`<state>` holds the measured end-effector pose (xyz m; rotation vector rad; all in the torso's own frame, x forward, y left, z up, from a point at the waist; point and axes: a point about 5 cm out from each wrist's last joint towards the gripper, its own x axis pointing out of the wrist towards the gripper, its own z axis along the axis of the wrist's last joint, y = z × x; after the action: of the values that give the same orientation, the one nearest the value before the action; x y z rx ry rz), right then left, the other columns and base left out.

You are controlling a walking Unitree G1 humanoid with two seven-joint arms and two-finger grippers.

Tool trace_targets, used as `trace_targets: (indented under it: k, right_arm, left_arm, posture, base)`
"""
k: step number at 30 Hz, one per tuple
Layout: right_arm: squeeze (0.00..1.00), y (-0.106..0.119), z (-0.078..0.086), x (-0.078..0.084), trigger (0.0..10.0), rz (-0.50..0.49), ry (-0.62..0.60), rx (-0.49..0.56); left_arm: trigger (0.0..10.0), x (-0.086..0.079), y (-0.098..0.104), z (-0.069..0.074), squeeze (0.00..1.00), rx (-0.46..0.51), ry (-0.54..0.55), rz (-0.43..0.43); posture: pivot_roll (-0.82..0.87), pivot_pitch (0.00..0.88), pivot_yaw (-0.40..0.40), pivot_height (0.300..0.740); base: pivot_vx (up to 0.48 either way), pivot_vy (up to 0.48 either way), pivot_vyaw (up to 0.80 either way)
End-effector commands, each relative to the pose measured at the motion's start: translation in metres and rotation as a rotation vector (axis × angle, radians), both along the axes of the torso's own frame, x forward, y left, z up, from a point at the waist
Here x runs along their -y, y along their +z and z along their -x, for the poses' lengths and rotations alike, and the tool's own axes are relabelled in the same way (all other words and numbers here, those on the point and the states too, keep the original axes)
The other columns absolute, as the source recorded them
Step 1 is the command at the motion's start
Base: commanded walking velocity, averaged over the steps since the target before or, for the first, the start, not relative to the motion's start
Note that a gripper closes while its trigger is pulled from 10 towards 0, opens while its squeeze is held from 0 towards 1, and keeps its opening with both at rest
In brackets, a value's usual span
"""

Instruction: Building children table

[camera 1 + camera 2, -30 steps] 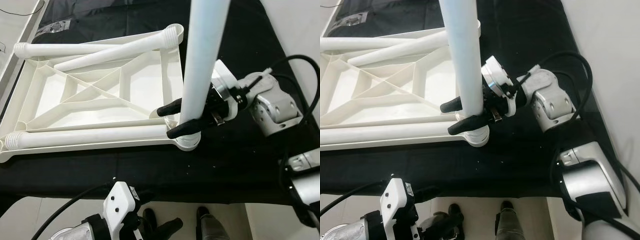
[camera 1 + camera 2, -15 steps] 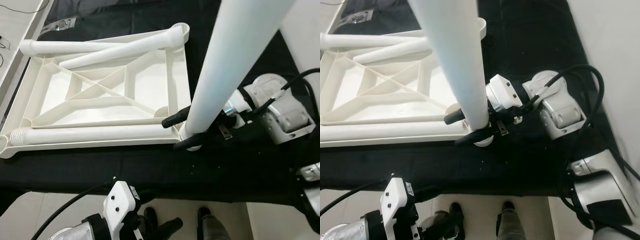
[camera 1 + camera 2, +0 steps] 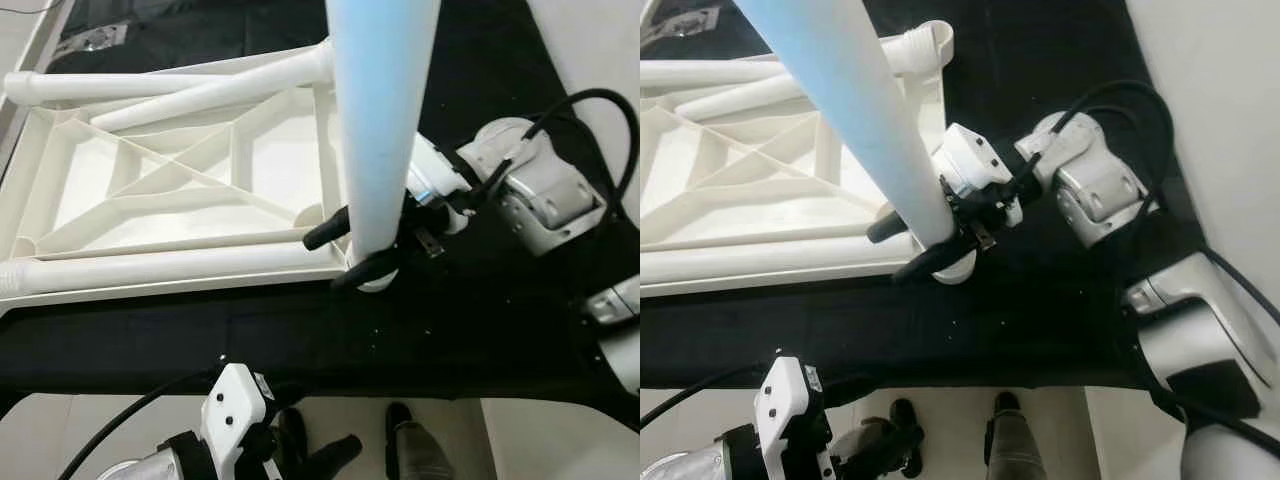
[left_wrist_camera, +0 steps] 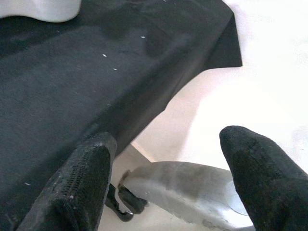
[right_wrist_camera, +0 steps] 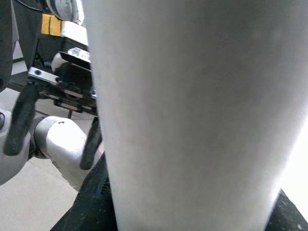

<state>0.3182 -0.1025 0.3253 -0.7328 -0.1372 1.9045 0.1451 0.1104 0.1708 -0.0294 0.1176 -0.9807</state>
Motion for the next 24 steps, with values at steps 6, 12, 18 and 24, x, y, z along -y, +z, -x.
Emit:
trace_targets:
  k: [6,12,18,24]
  right_arm:
    - [0.00,-0.027,-0.011,0.007,10.0,0.025,-0.061,-0.162]
    - [0.00,-0.019,-0.016,0.006,10.0,-0.088,-0.069,-0.239]
    - [0.00,-0.011,-0.020,0.009,10.0,-0.174,-0.083,-0.232]
    - [0.00,-0.010,-0.020,0.015,10.0,-0.193,-0.095,-0.194]
  left_arm:
    - [10.0,-0.001,-0.004,0.010,0.00,-0.052,-0.011,-0.015]
    - [10.0,0.000,-0.006,0.011,0.00,-0.062,-0.013,-0.014]
    - [10.0,0.000,-0.007,0.011,0.00,-0.066,-0.012,-0.012]
    - [10.0,0.000,-0.007,0.009,0.00,-0.065,-0.010,-0.011]
  posture:
    - [0.11,0.488,0.145,0.740]
    - [0.11,0.479,0.142,0.740]
    - [0.10,0.469,0.138,0.740]
    - [0.09,0.461,0.136,0.740]
  base:
    - [0.000,0.000,0.00]
    - [0.000,0.000,0.00]
    - [0.000,0.000,0.00]
    - [0.000,0.000,0.00]
